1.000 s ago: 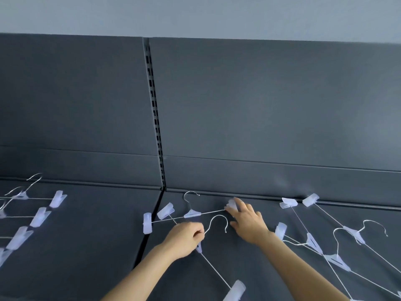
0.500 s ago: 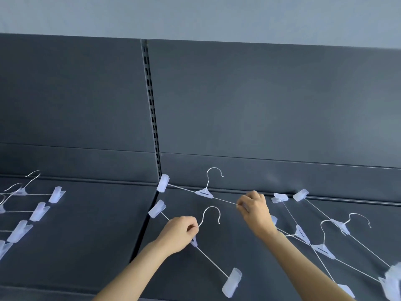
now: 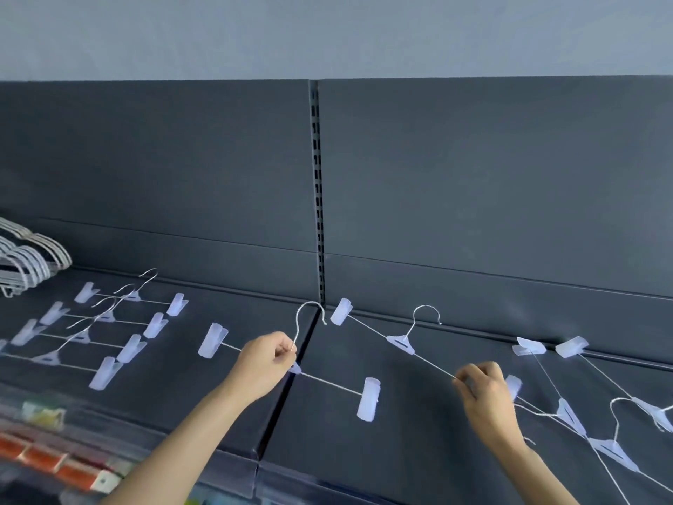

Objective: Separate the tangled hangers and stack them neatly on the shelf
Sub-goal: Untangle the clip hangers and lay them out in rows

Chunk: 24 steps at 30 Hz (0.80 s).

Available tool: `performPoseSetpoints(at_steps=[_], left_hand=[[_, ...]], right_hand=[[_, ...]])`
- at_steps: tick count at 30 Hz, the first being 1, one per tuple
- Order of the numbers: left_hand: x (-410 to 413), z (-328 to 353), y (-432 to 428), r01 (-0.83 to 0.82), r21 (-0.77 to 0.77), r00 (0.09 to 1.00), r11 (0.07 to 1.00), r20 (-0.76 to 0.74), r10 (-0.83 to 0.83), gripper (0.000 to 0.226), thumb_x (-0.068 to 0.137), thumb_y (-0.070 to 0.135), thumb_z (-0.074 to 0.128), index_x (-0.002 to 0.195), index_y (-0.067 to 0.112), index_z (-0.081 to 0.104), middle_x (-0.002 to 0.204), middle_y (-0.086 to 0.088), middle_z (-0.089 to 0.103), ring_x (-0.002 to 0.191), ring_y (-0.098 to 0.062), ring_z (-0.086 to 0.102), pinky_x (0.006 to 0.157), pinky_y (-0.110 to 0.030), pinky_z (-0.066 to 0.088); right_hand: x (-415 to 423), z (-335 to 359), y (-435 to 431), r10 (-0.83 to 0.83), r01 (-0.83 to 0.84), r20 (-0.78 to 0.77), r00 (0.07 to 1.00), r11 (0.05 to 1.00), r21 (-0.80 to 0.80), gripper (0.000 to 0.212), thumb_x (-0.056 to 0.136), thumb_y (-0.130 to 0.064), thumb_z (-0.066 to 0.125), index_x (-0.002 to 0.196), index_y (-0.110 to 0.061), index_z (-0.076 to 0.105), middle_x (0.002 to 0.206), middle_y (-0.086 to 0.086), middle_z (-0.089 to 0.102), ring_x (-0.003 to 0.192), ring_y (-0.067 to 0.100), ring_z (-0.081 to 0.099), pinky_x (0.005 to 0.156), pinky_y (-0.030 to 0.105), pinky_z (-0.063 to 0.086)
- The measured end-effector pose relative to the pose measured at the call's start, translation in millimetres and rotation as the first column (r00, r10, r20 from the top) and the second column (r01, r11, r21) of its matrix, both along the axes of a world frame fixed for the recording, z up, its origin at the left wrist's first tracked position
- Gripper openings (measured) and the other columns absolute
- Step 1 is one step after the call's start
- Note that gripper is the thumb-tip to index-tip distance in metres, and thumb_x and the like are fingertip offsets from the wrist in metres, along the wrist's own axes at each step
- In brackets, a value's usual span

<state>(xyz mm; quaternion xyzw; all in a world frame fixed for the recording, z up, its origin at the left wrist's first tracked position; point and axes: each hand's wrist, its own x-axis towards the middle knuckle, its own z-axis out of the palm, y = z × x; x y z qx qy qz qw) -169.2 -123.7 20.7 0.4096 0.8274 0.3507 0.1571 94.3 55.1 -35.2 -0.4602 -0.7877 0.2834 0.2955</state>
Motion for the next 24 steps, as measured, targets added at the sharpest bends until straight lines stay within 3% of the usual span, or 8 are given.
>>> performPoseSetpoints(at_steps=[4,8,13,15,19,21,24], left_hand=[[-40,0,-31,-0.245,0.067,0.968,0.967,-0.04,0.248,0.024,0.085,0.006,0.052,0.063,0.013,0.048,0.056,0.007,0.055,0.056,-0.016,0.046,0.05,-0.022,0.033],[-79,-1,-51,-0.453,0.136,0.891,0.881,0.117,0.439,0.018,0.083,0.001,0.053,0.066,0.006,0.052,0.065,-0.009,0.06,0.069,-0.033,0.06,0.062,-0.037,0.05],[-109,9,-49,-0.545,0.176,0.823,0.82,0.299,0.483,0.017,0.086,-0.007,0.042,0.079,0.004,0.054,0.076,0.008,0.041,0.064,-0.011,0.054,0.06,-0.032,0.051],[-122,5,-47,-0.582,0.197,0.799,0.789,0.321,0.509,0.025,0.086,-0.008,0.039,0.068,0.005,0.051,0.079,0.009,0.042,0.068,-0.018,0.058,0.057,-0.028,0.047],[-145,-16,-53,-0.708,0.22,0.706,0.671,0.227,0.671,0.043,0.083,-0.007,0.044,0.045,0.014,0.041,0.07,-0.009,0.05,0.072,-0.025,0.047,0.059,-0.027,0.032],[-152,-23,-53,-0.643,0.154,0.766,0.75,0.123,0.631,0.043,0.077,-0.006,0.049,0.039,0.014,0.043,0.066,-0.012,0.054,0.07,-0.023,0.049,0.057,-0.029,0.035],[-158,-21,-45,-0.434,-0.022,0.899,0.9,-0.07,0.432,0.039,0.075,0.0,0.053,0.041,0.016,0.043,0.066,-0.006,0.057,0.065,-0.021,0.049,0.057,-0.024,0.037]], right_hand=[[-17,0,-14,-0.015,0.013,-0.071,0.997,1.0,-0.028,0.019,0.084,-0.001,0.058,0.071,-0.014,0.056,0.091,0.009,0.046,0.077,0.026,0.049,0.075,0.029,0.034],[-46,12,-24,0.004,-0.007,-0.13,0.992,1.0,-0.027,0.014,0.085,-0.003,0.058,0.073,-0.012,0.057,0.093,0.008,0.046,0.08,0.026,0.049,0.073,0.03,0.035],[-90,18,-37,0.071,-0.077,-0.156,0.985,0.996,-0.035,0.029,0.085,-0.003,0.058,0.065,-0.024,0.051,0.091,0.007,0.047,0.08,0.026,0.051,0.072,0.032,0.037],[-107,19,-41,0.096,-0.103,-0.164,0.982,0.994,-0.038,0.029,0.085,-0.002,0.058,0.065,-0.023,0.052,0.092,0.008,0.048,0.08,0.024,0.051,0.072,0.032,0.037],[-132,17,-47,0.117,-0.128,-0.176,0.977,0.99,-0.055,0.03,0.084,-0.002,0.059,0.064,-0.024,0.053,0.092,0.008,0.048,0.079,0.023,0.053,0.073,0.031,0.037],[-141,15,-48,0.114,-0.126,-0.184,0.976,0.99,-0.055,0.034,0.084,-0.001,0.059,0.062,-0.026,0.051,0.091,0.007,0.048,0.079,0.023,0.053,0.073,0.03,0.036],[-151,11,-49,0.12,-0.133,-0.177,0.977,0.989,-0.063,0.036,0.083,0.0,0.06,0.06,-0.026,0.05,0.088,0.007,0.048,0.078,0.023,0.053,0.073,0.03,0.037]])
